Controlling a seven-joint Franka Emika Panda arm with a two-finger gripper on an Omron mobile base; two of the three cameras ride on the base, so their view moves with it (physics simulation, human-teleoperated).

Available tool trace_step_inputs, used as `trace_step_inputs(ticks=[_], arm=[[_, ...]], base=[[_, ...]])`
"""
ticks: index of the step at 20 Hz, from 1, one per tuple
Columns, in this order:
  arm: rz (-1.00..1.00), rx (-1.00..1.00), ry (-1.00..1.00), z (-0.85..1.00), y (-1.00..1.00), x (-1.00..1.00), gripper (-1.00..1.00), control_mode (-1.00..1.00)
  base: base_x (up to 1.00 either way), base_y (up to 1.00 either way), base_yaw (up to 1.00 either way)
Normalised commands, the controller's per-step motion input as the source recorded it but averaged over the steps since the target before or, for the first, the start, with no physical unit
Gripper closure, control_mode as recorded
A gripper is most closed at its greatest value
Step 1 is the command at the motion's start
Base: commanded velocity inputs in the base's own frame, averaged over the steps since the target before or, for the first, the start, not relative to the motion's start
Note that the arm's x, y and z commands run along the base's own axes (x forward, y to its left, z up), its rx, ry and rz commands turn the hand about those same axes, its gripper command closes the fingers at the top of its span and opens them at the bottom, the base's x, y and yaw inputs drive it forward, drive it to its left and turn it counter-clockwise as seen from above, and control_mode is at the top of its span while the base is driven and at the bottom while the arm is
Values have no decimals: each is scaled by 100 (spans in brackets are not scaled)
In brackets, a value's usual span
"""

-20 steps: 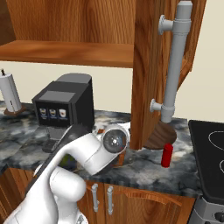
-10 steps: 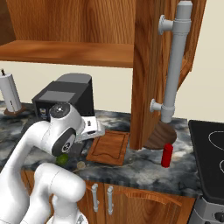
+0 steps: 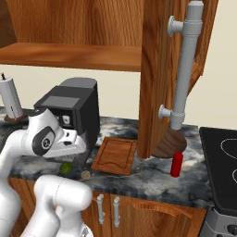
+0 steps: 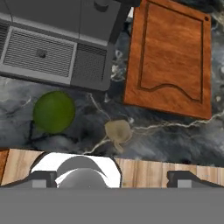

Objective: Open the cabinet. Place the bowl and condiment on the counter. Then place the lime and garlic on the cutting board.

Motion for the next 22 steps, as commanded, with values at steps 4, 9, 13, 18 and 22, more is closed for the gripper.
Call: trace_step_inputs(ticks=[4, 9, 13, 18, 22], arm=[[-19, 0, 16, -35, 49, 4, -100, -100], [-11, 4, 4, -40, 8, 26, -100, -100], [-5, 2, 3, -32, 0, 41, -100, -100], [0, 5, 0, -35, 7, 28, -100, -100], [0, 4, 0, -16, 29, 9, -100, -100]], base=[[0, 0, 0], [0, 0, 0], [0, 0, 0], [0, 0, 0], [0, 0, 0]])
